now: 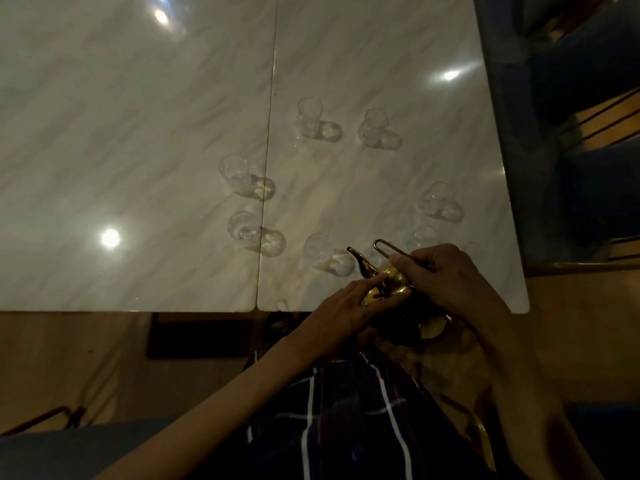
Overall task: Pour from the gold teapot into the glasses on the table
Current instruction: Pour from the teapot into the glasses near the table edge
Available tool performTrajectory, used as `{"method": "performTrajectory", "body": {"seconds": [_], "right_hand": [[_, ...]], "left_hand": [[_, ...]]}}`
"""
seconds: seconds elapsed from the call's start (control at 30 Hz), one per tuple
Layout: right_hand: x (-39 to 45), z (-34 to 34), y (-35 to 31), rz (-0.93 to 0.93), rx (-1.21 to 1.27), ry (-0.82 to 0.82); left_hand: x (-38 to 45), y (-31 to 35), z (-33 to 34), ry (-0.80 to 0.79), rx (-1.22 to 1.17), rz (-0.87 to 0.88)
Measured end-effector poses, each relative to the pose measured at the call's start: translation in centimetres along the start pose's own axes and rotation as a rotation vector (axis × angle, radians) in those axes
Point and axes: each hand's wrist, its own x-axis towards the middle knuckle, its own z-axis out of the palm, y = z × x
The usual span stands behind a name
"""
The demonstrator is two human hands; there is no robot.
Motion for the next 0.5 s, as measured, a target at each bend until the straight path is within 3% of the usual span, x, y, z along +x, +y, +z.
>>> {"method": "performTrajectory", "body": {"seconds": [0.5], "right_hand": [[0.36, -0.05, -0.28, 0.0, 0.007, -0.001]], "left_hand": [[0.12, -0.04, -0.47, 0.012, -0.006, -0.002]]}}
